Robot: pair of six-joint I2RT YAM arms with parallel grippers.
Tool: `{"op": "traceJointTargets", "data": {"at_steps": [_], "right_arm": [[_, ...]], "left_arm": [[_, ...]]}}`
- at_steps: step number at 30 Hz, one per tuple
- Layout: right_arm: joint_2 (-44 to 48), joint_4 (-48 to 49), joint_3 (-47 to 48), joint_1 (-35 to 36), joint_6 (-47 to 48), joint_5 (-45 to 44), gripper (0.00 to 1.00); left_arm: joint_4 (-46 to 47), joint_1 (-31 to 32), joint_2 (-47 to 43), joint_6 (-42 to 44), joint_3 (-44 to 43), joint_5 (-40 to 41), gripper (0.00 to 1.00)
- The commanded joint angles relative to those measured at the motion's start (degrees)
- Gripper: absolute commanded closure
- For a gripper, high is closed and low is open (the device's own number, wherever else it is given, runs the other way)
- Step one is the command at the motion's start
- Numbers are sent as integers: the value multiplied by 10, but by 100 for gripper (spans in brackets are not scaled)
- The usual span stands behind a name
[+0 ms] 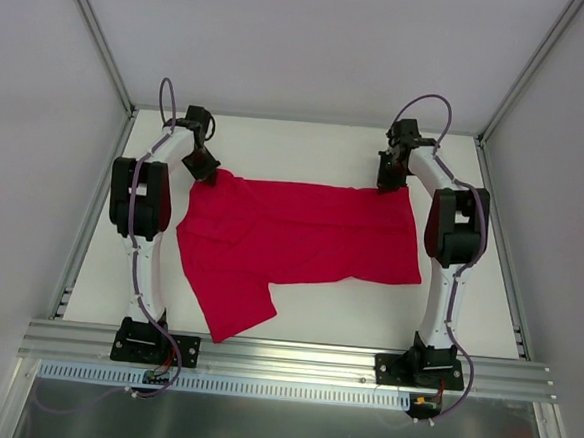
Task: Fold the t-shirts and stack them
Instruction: Fold the flattened tshirt in 1/3 of the way
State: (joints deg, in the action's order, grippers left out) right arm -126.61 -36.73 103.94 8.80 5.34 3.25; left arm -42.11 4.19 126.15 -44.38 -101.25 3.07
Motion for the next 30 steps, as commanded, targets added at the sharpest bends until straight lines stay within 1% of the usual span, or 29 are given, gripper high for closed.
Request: {"op": "traceJointTargets", "data": {"at_steps": [1, 4, 5, 9, 10, 13, 18, 20, 23, 26, 30], "right_arm": [[105, 10, -12, -4, 15, -16, 99], [144, 10, -36, -4, 13, -14, 99], [153, 10, -57, -4, 12, -15, 99], [199, 24, -109, -4, 14, -23, 99], [207, 22, -115, -4, 14, -24, 99], [233, 8, -121, -4, 14, -25, 99], [290, -13, -119, -1, 5, -19, 99], [325, -11, -126, 10, 2, -4, 99], [360, -9, -149, 31, 15, -8, 99], [402, -17, -167, 39, 20, -14, 99], [451, -36, -180, 40, 35, -52, 99]], "left_arm": [[29, 6, -72, -12, 12, -48, 100], [30, 15, -102, -4, 34, -41, 100], [33, 18, -110, -1, 43, -43, 100], [43, 20, -138, -3, 95, -64, 100], [48, 21, -152, -4, 126, -70, 100], [64, 23, -169, -14, 183, -82, 100], [60, 29, -175, -29, 235, -81, 100], [60, 32, -174, -30, 244, -75, 100], [69, 32, -165, -30, 252, -68, 100], [61, 31, -146, -30, 243, -61, 100], [34, 28, -129, -25, 219, -17, 100]]}}
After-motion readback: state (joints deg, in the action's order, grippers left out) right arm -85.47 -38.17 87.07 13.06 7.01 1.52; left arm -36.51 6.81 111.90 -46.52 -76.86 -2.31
